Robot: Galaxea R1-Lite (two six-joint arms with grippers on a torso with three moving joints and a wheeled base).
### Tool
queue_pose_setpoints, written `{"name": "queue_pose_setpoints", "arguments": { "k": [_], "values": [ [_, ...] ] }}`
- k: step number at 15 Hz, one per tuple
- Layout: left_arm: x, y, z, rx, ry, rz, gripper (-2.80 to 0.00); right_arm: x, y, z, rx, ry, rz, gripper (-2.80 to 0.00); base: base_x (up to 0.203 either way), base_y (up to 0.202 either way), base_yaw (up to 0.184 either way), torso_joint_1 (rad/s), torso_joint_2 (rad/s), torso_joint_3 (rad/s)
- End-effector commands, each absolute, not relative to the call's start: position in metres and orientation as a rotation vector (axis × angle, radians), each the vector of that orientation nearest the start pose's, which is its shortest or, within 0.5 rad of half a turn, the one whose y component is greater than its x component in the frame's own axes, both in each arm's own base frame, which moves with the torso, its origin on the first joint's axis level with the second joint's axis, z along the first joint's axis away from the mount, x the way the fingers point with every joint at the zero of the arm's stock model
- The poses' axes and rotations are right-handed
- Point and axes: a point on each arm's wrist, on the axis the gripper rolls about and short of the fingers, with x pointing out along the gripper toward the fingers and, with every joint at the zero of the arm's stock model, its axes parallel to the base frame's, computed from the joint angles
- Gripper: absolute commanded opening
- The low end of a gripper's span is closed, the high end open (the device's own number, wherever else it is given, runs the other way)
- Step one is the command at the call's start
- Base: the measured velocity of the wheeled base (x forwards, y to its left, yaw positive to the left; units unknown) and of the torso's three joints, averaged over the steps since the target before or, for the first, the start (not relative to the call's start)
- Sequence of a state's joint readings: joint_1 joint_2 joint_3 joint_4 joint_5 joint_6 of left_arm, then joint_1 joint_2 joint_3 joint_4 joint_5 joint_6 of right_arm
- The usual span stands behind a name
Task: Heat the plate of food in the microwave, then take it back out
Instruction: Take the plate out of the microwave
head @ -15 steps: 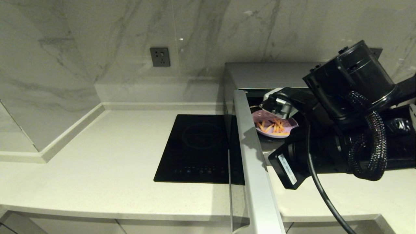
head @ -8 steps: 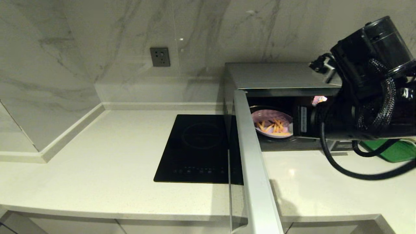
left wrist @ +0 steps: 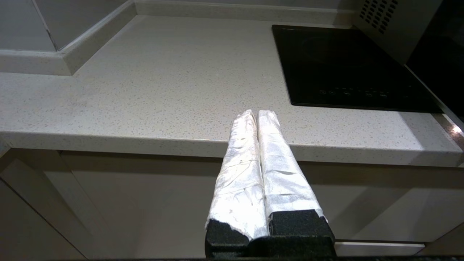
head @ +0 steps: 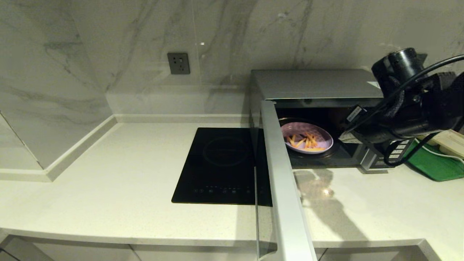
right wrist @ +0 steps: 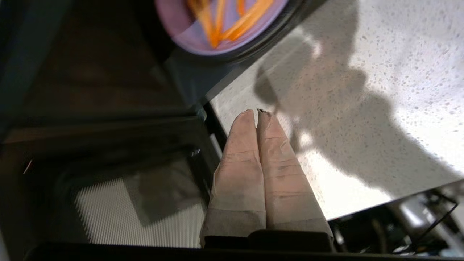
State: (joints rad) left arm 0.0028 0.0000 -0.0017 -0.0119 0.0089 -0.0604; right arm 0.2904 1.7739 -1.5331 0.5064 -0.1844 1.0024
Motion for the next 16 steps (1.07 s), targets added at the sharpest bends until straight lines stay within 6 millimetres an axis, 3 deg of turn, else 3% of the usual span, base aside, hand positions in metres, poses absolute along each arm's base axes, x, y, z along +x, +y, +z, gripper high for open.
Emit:
{"name": "queue_pose_setpoints", "arguments": {
  "k": [1, 3, 6, 7, 16],
  "values": [
    [-0.023, 0.000, 0.077, -0.061, -0.014, 0.012, -2.80, 0.345, 0.077, 0.225, 0.818, 0.764, -0.358, -2.80, 0.000, 0.000, 0.000, 0.000, 0.00, 0.000],
    [-0.023, 0.000, 0.077, -0.061, -0.014, 0.012, -2.80, 0.364, 0.073, 0.212, 0.834, 0.777, -0.396, -2.80, 0.000, 0.000, 0.000, 0.000, 0.00, 0.000],
    [-0.023, 0.000, 0.077, -0.061, -0.014, 0.012, -2.80, 0.365, 0.071, 0.215, 0.842, 0.767, -0.394, -2.80, 0.000, 0.000, 0.000, 0.000, 0.00, 0.000],
    [-0.023, 0.000, 0.077, -0.061, -0.014, 0.012, -2.80, 0.365, 0.071, 0.213, 0.836, 0.771, -0.398, 0.00, 0.000, 0.000, 0.000, 0.000, 0.00, 0.000],
    [-0.023, 0.000, 0.077, -0.061, -0.014, 0.012, -2.80, 0.368, 0.071, 0.205, 0.854, 0.789, -0.421, 0.00, 0.000, 0.000, 0.000, 0.000, 0.00, 0.000]
  ]
}}
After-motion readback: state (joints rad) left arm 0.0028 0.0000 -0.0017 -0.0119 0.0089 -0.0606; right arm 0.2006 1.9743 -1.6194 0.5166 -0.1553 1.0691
